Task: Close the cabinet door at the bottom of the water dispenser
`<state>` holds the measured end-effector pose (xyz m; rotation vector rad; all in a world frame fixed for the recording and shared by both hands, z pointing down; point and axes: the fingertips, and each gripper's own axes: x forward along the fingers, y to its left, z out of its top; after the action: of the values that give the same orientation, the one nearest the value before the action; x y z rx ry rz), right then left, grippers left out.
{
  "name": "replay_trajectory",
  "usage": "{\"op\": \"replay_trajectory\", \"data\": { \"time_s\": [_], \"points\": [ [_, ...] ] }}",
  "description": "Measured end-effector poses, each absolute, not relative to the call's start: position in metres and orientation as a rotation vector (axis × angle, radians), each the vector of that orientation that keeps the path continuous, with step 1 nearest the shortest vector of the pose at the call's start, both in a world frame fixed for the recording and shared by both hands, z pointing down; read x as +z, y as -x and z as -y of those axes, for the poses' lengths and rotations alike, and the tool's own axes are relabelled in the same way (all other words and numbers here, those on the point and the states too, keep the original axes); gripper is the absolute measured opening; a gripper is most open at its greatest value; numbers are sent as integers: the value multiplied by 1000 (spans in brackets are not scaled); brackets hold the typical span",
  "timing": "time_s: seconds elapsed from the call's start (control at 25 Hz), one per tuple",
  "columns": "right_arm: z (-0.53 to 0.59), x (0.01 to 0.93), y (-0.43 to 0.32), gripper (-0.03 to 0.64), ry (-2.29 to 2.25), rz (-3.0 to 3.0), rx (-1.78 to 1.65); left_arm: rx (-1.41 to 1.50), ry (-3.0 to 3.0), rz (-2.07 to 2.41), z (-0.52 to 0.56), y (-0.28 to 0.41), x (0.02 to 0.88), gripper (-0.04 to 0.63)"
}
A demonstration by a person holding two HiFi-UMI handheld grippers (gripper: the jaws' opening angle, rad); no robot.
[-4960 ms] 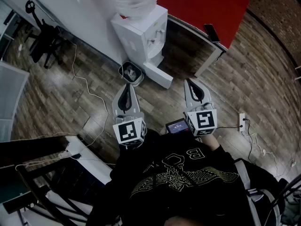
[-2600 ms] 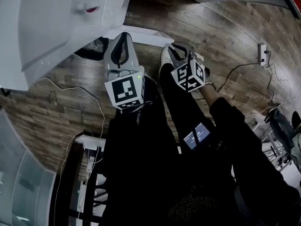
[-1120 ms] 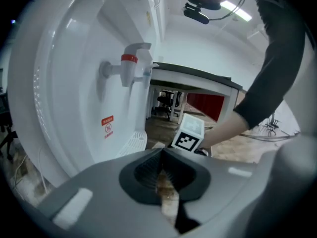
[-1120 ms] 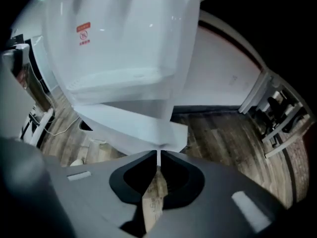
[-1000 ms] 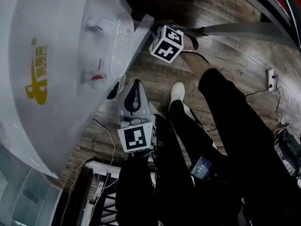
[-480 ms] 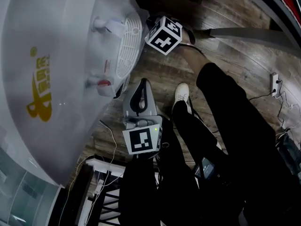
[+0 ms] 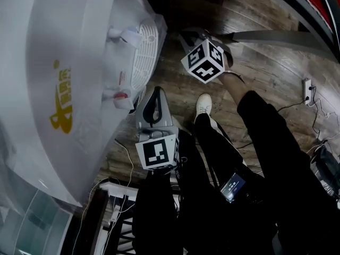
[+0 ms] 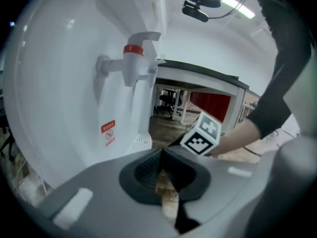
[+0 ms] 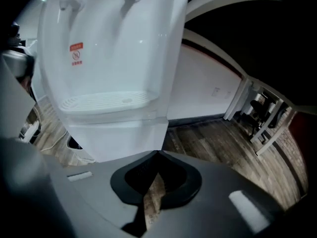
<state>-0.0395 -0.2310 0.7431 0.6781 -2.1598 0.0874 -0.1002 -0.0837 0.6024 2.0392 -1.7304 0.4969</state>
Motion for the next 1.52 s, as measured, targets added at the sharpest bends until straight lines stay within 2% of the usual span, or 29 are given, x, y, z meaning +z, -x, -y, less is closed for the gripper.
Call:
{"op": "replay_trajectory", "data": {
  "time_s": [0.28, 0.56, 0.8, 1.08, 1.28, 1.52],
  "points": [
    [186, 640, -15, 0, -889, 2240, 63, 465, -2173, 1673, 96, 80, 545, 8],
    [156, 442, -45, 0, -1234, 2374, 181, 425, -2202, 1709, 89, 62, 438, 8],
    [137, 302, -59, 0, -1415, 2428, 55, 335, -2251, 1798, 84, 75, 327, 8],
    [115, 203, -42, 0, -1510, 2512, 56, 315, -2358, 1893, 63, 93, 237, 8],
    [79, 140, -16, 0, -1444, 2650, -250, 230, -2396, 1882, 35, 97, 181, 8],
    [42, 80, 20, 0, -1396, 2849, -380, 92, -2395, 2007, 30, 113, 114, 8]
  ]
}}
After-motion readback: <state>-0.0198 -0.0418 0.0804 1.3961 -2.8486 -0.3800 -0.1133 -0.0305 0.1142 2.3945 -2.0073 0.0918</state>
